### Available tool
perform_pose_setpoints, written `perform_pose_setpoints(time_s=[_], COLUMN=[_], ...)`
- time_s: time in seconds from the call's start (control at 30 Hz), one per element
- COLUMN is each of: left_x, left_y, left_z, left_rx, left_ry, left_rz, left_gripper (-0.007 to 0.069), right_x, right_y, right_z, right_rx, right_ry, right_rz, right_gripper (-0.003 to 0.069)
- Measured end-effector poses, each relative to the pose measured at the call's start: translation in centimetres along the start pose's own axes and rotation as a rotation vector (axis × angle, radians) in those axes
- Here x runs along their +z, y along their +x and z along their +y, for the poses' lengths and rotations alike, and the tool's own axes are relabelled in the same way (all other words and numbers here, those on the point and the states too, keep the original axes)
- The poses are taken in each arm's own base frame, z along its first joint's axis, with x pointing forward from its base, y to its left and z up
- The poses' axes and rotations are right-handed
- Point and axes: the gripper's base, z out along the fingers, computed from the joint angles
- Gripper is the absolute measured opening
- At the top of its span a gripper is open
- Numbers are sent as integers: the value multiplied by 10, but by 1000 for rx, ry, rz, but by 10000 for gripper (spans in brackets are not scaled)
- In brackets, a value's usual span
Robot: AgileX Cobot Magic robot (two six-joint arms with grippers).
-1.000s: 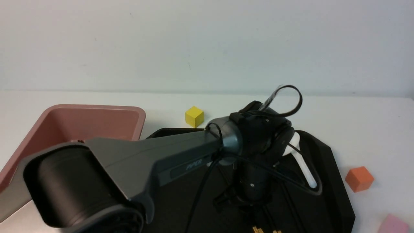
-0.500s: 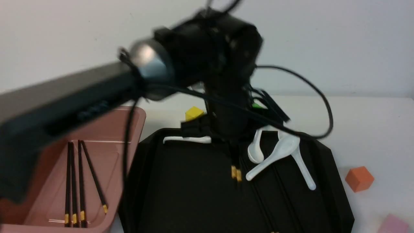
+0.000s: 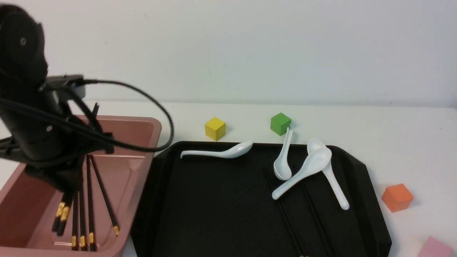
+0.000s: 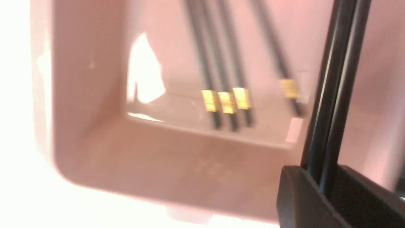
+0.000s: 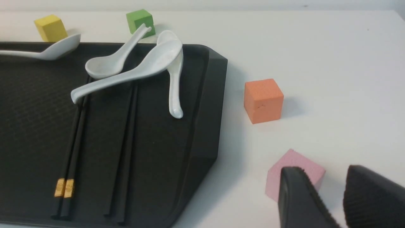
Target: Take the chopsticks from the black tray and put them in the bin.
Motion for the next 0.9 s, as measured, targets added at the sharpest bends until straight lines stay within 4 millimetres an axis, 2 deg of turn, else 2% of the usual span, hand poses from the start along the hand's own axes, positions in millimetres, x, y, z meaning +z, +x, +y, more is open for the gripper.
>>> perform_pose_setpoints(time_s=[0.1,0.27,0.4,0.5,0.63,0.73,0.8,0.83,0.87,0.9], left_x=[15,43,63,68,59,28,0,-3,-20,-28], left_y=[-5,-15,-19,-18,-14,-3,12,14,29,39], left_z=[8,7,5,5,7,12,17,17,21,24], left_rx=[26,92,92,73,70,69,86,85,91,90], left_ry=[0,-9,-22,-30,-37,-29,-3,0,23,38], left_rz=[-20,-7,41,72,79,38,-29,-36,-86,-116], left_gripper=[114,120,176,232,212,103,9,2,-13,-13], right_x=[0,0,0,0,0,0,0,0,0,0], right_y=[0,0,0,0,0,0,0,0,0,0], right_z=[0,0,0,0,0,0,0,0,0,0], right_rx=[0,0,0,0,0,0,0,0,0,0], right_ry=[0,0,0,0,0,0,0,0,0,0], right_rz=[0,0,0,0,0,0,0,0,0,0], right_gripper=[240,240,240,240,240,240,240,240,240,240])
